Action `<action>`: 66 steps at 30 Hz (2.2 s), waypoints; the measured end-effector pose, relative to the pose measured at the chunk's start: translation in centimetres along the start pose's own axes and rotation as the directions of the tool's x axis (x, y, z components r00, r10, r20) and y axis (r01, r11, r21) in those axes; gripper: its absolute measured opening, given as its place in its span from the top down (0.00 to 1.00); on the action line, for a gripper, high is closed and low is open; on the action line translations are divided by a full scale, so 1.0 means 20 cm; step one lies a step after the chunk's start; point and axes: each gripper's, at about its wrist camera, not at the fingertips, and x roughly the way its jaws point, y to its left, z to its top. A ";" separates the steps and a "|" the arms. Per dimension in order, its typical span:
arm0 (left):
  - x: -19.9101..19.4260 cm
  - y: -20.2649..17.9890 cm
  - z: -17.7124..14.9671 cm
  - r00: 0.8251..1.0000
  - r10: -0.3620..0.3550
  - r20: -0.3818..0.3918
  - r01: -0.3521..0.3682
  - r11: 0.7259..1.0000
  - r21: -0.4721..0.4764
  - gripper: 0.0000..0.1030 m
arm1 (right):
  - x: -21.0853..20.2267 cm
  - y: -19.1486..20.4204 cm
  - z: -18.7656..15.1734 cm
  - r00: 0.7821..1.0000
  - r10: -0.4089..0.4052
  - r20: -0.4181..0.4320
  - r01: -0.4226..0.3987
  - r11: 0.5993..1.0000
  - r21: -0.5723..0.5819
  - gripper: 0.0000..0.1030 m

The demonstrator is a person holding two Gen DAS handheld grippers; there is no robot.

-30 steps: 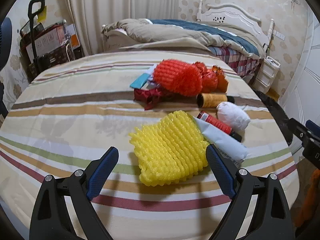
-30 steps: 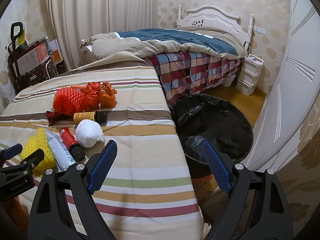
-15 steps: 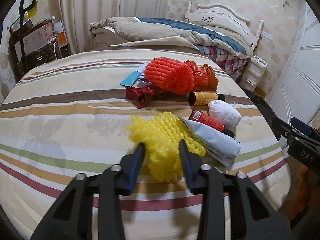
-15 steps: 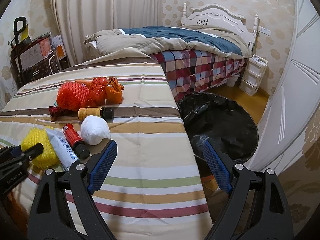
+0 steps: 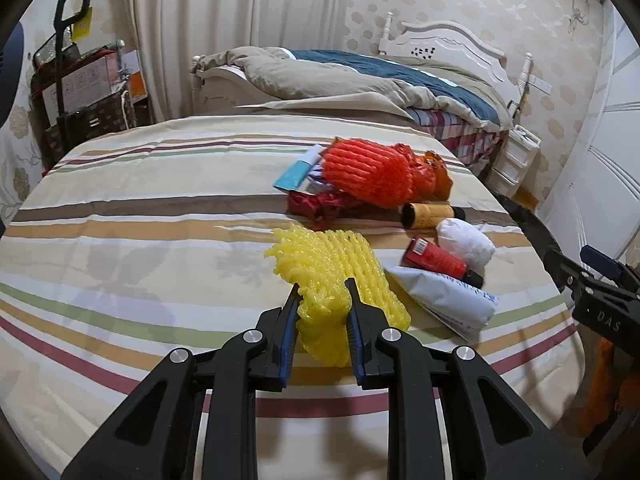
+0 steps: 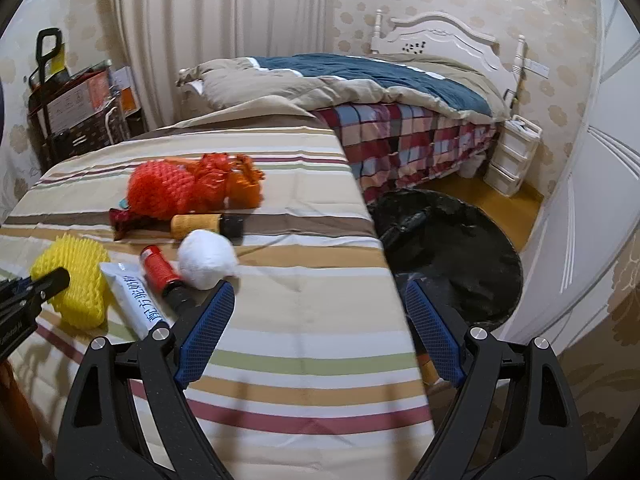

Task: Collect trash
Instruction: 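Grasp the white tube with the right tool while the left tool holds the yellow net, then carry the yellow net and white tube over the black bin and open both tools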

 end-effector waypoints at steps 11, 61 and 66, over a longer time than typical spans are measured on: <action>-0.09 0.17 -0.04 0.996 0.085 0.028 -0.084 0.996 -0.032 0.78 | -0.04 0.25 -0.03 0.986 0.162 -0.030 -0.164 0.983 -0.087 0.20; 0.12 -0.63 0.34 0.972 -0.198 0.125 0.175 0.969 0.177 0.78 | 0.12 -0.41 0.11 0.998 -0.049 0.040 0.044 0.994 0.099 0.82; 0.26 -0.86 0.40 0.962 -0.254 0.098 0.227 0.946 0.230 0.78 | 0.23 -0.58 0.13 0.995 -0.101 0.018 0.097 0.984 0.149 0.82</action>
